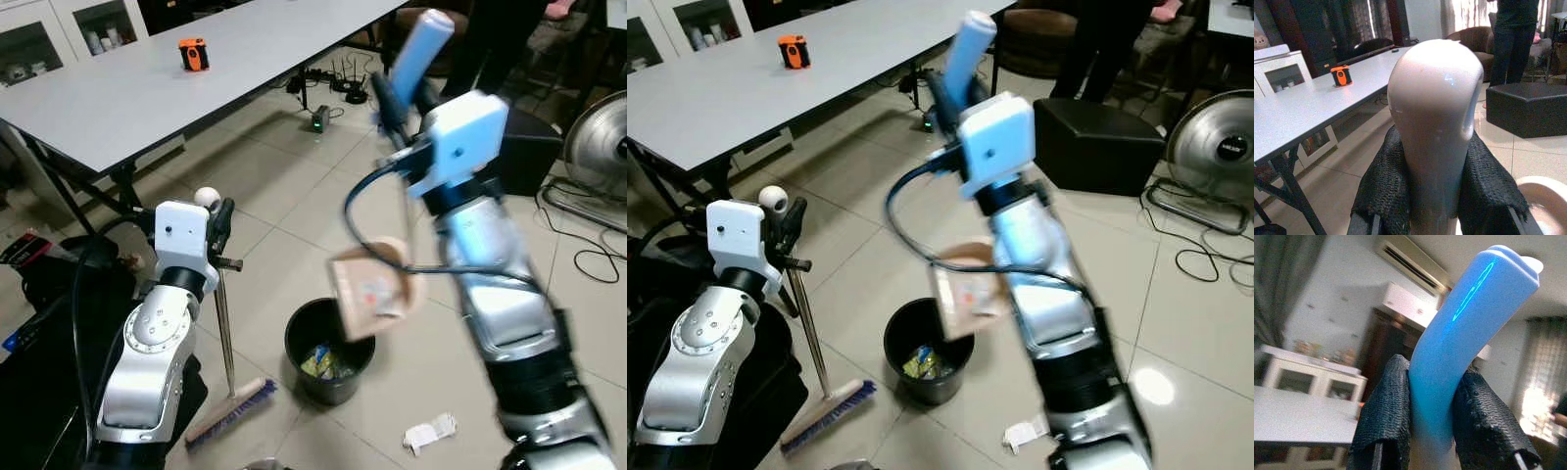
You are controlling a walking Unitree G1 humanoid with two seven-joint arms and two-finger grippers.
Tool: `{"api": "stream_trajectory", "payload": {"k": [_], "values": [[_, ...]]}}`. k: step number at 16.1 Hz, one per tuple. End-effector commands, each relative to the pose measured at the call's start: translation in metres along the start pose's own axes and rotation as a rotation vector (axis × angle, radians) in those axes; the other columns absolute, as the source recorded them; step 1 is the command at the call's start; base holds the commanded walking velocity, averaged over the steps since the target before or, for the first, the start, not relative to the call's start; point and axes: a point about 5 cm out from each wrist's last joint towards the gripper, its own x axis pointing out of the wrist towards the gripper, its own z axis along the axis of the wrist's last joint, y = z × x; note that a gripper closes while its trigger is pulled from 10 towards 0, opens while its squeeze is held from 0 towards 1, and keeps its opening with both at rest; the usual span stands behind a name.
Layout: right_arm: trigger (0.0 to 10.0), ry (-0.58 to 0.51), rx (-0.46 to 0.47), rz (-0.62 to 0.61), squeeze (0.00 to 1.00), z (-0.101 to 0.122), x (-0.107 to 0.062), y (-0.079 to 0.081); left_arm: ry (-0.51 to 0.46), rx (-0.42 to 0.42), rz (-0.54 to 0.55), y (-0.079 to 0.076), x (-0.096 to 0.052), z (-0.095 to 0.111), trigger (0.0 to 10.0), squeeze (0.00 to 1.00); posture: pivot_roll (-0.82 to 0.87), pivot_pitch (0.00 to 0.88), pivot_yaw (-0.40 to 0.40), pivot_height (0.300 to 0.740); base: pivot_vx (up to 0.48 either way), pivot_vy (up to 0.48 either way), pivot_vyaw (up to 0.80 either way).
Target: Sweep floor
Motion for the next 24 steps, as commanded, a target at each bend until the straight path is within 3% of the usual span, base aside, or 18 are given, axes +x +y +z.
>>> {"api": "stream_trajectory", "payload": {"k": [1,5,8,10,11,13,15,16,20,24], "values": [[10.0,-0.047,-0.012,0.076,0.0,0.005,0.001,0.016,-0.036,0.02,0.005,0.001,0.001,0.006,10.0,0.0,0.01,0.0,0.061,0.74,0.0,0.0,0.0],[10.0,-0.067,-0.123,0.269,0.0,-0.002,-0.005,0.051,-0.049,0.021,0.009,0.001,0.002,0.008,10.0,0.0,0.02,0.0,0.057,0.74,0.0,0.0,0.0],[10.0,-0.103,-0.212,0.341,0.0,-0.003,-0.007,0.06,-0.054,0.023,0.01,0.0,0.003,0.009,10.0,0.0,0.02,0.0,0.052,0.74,0.0,0.0,0.0],[10.0,-0.108,-0.257,0.318,0.0,-0.003,-0.005,0.056,-0.052,0.023,0.009,0.0,0.002,0.009,10.0,0.0,0.02,0.0,0.051,0.74,0.0,0.0,0.0],[10.0,-0.111,-0.259,0.287,0.0,-0.002,-0.003,0.051,-0.044,0.024,0.003,-0.001,0.002,0.008,10.0,0.0,0.02,0.0,0.049,0.74,0.0,0.0,0.0],[10.0,-0.045,-0.231,0.07,0.0,-0.003,0.001,0.015,-0.038,0.03,-0.036,-0.007,0.003,0.007,10.0,0.0,0.01,0.0,0.048,0.74,0.0,0.0,0.0],[10.0,0.039,-0.213,-0.047,0.0,-0.011,-0.007,-0.006,-0.029,0.014,-0.058,-0.012,0.004,0.006,10.0,0.0,0.01,0.0,0.047,0.74,0.0,0.0,0.0],[10.0,0.116,-0.212,-0.135,0.0,-0.019,-0.021,-0.023,-0.024,0.004,-0.07,-0.015,0.004,0.005,10.0,0.0,0.0,0.0,0.048,0.74,0.0,0.0,0.0],[10.0,0.209,-0.275,-0.226,0.0,-0.024,-0.044,-0.05,-0.019,-0.002,-0.087,-0.018,0.006,0.003,10.0,0.0,0.0,0.0,0.048,0.74,-0.12,0.0,0.0],[10.0,0.323,-0.251,-0.355,0.0,-0.034,-0.065,-0.068,-0.013,0.005,-0.117,-0.023,0.011,0.002,10.0,0.0,-0.01,0.0,0.053,0.74,-0.242,0.0,0.0]]}}
